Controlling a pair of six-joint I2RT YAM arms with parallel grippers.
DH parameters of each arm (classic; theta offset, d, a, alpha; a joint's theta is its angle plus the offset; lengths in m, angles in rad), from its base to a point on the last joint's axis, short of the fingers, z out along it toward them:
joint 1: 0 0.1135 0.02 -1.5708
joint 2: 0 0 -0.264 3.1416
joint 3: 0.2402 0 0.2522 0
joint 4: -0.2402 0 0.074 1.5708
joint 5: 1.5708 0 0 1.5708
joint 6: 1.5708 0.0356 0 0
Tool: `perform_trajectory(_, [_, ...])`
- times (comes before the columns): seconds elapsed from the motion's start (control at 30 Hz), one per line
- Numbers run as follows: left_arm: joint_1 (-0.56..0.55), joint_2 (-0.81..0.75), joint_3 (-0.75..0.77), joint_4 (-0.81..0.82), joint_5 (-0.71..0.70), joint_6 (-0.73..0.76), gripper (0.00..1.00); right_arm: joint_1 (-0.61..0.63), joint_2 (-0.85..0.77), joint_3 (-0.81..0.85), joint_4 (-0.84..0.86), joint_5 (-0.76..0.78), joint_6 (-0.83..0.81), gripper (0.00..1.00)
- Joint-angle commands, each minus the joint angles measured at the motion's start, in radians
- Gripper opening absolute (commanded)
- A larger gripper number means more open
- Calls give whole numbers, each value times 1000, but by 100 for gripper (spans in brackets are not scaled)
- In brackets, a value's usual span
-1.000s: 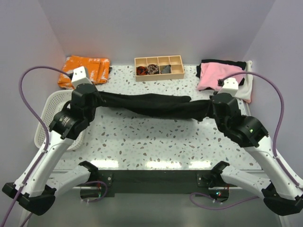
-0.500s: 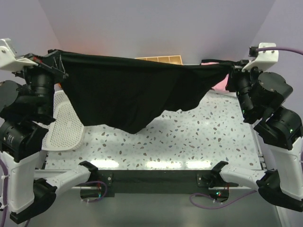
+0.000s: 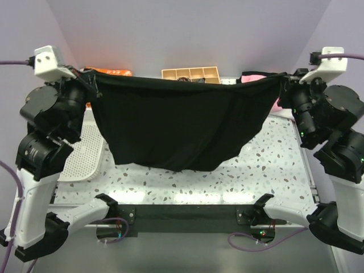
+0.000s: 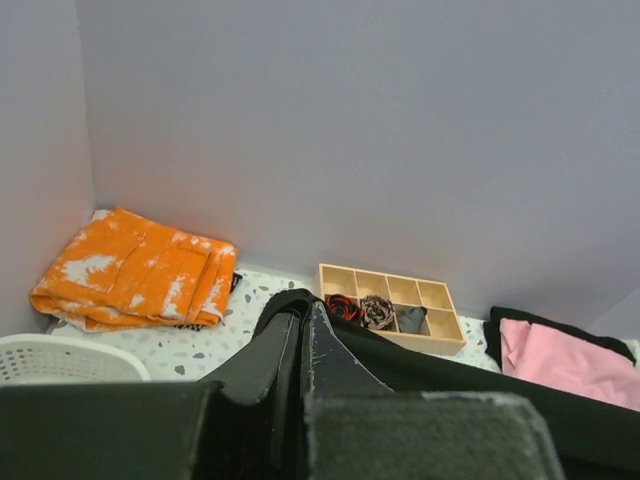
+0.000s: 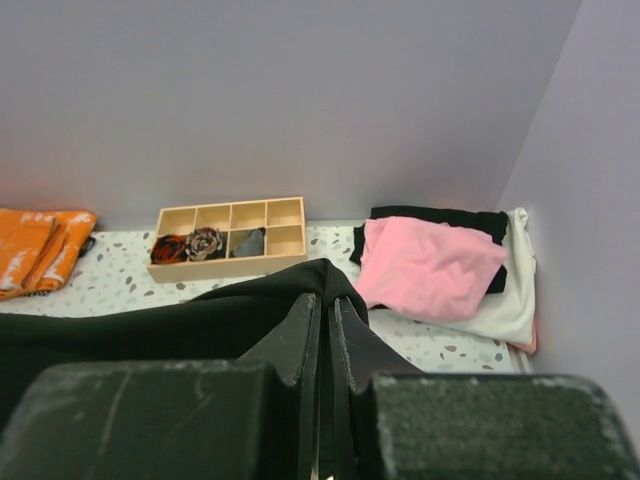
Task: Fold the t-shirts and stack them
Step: Flatten out the tshirt
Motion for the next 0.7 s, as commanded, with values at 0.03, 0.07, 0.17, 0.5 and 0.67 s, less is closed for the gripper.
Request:
perform_trajectory(0.03, [7,-133,8,56,-56,11,1,0,-63,24,-34,-7,20,0])
perform_trajectory(0.07, [7,-119,3,46,-61,12,2,0,-57,22,-41,-1,24,0])
perform_trajectory(0.17, [7,-55,5,-1,-35,-12,2,0,-25,16,-49,34,35,0])
perform_trajectory(0.5, [8,211,-81,106,-1,-23,3,-4,145,-98,217,155,-103,0])
perform_trajectory(0.67, [68,402,59,157,68,8,2,-51,324,14,354,159,-218,0])
